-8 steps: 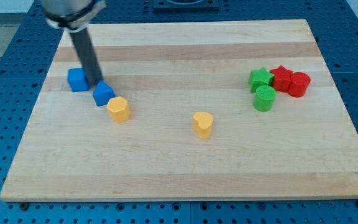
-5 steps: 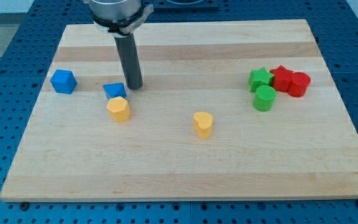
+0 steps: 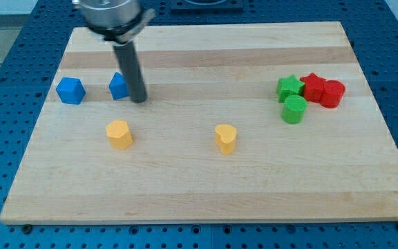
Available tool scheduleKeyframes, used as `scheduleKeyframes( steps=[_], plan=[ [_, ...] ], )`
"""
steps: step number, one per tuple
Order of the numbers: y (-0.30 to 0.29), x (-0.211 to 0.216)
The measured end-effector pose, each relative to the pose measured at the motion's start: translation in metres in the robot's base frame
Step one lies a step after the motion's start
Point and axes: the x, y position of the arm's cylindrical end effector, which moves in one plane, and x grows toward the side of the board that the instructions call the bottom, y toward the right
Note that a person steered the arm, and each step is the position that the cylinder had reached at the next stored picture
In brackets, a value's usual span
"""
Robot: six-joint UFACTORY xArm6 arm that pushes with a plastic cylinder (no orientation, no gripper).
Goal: Slide the yellow hexagon towards the blue cube
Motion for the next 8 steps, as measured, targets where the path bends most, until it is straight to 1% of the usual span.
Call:
scheduleKeyframes(
  steps=[1, 2, 3, 4, 5, 6, 7, 8],
  plan=[
    [0.0, -0.015],
    [-0.03, -0.009],
    [-0.037, -0.009],
    [-0.03, 0.002],
    [0.031, 0.053],
    [0.073, 0.077],
    [0.049, 0.129],
    [-0.021, 0.121]
  ],
)
